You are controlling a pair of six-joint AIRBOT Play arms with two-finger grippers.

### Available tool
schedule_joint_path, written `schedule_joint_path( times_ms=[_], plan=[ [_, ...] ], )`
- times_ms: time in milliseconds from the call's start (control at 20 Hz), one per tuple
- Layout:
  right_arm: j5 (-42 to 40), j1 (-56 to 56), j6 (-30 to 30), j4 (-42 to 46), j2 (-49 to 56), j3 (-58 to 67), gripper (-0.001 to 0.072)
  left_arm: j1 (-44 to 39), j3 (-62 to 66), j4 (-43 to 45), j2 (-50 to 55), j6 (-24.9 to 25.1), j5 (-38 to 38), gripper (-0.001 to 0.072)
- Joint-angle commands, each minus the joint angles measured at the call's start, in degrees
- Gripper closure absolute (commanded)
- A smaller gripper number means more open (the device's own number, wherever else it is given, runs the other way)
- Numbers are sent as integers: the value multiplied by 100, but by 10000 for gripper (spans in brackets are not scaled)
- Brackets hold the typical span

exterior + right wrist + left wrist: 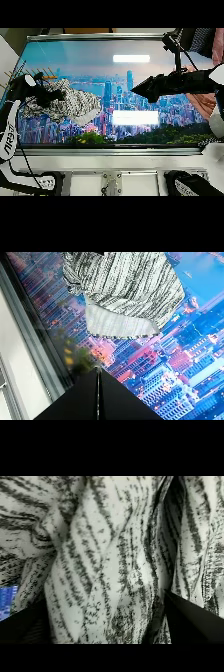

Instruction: Fold the clothes and pants, and hang the long-sleeved shirts on hangers.

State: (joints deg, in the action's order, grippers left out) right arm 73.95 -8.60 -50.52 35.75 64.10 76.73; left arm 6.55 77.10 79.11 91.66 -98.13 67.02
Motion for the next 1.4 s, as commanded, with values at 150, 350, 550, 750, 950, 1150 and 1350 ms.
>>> schedule_joint_path(
  times_ms=[150,350,550,750,950,1150,1350],
  plan=[
    [2,-4,-7,-11,2,-2,695,-837,2,-435,-249,107,33,697],
    [-52,66,-374,-369,-22,31,698,-2210,4,-1543,-1150,133,-623,697],
    [-568,883,-896,-363,-184,85,698,-3866,70,-1576,-1401,129,-2094,697],
    [-599,1639,-1217,-365,-297,83,699,-4568,1239,-1563,-435,356,-2341,695],
    [-592,1867,-1255,-361,-343,83,699,-3832,2218,-1567,85,404,-1207,77],
    [-387,1864,-1255,-361,-345,83,699,-2295,846,-1569,-710,404,-636,78],
    [-254,1840,-1255,-345,-345,81,699,-916,-1926,-1624,-1821,404,-942,78]
  ],
)
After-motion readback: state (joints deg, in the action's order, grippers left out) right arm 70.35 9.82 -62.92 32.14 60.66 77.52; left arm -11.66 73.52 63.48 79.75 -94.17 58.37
